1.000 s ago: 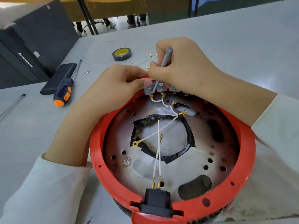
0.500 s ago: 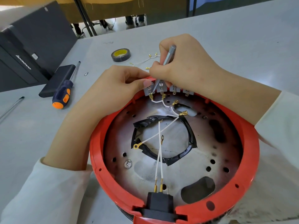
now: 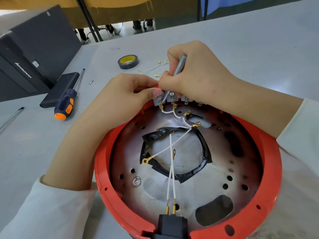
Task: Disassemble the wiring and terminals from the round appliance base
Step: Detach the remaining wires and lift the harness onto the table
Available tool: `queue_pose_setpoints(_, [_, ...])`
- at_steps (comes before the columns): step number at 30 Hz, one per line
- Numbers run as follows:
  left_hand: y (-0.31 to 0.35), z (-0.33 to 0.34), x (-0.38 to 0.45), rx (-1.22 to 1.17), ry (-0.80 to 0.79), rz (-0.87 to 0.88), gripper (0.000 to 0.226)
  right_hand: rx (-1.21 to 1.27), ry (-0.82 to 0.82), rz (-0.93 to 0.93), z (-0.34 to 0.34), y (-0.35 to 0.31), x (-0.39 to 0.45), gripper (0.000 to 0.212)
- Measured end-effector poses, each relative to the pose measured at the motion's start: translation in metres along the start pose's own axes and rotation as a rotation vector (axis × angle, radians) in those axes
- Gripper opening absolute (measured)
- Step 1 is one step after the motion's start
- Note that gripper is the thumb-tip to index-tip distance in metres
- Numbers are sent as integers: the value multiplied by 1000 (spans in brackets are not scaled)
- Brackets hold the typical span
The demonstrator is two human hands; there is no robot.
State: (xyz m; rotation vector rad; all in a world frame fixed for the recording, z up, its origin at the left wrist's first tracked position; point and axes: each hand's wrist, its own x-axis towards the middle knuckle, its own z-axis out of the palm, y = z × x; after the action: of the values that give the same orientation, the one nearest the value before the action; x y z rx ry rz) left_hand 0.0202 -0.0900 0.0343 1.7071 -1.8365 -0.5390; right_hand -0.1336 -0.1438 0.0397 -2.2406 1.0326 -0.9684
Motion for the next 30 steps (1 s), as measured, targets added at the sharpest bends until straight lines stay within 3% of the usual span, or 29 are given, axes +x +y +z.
queue_pose_setpoints(12, [0,-1,0,-49,-23,22,19,85,-144,171,-3,2,17,25])
queue_pose_setpoints(15, [-1,-1,1,-21,-21,30,18,44,-157,138,0,1,16,24])
queue_pose_setpoints(20, [-1,1,0,-75,-23,45,25,99,-48,78,-1,6,10,25])
queue_pose_setpoints(24, [-2,2,2,-39,-5,32,22,8,2,-50,0,3,3,30])
queue_pose_setpoints(30, [-1,3,1,-60,37,-59,15,87,-104,-5,-9,-2,8,29])
